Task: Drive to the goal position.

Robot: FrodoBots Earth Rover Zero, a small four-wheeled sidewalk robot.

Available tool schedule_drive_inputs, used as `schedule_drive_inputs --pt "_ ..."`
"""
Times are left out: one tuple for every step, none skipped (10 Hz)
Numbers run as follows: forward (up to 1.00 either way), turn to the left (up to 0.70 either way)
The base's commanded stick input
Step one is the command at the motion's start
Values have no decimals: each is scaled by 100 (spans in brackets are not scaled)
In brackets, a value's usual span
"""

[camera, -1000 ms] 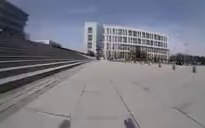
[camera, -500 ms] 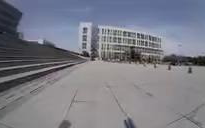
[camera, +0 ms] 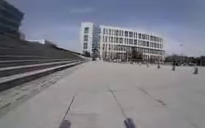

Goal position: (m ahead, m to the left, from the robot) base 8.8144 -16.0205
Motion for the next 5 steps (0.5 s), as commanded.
schedule_drive_inputs --pt "70 0" --pt "70 0" --pt "70 0" --pt "70 0" --pt "70 0"
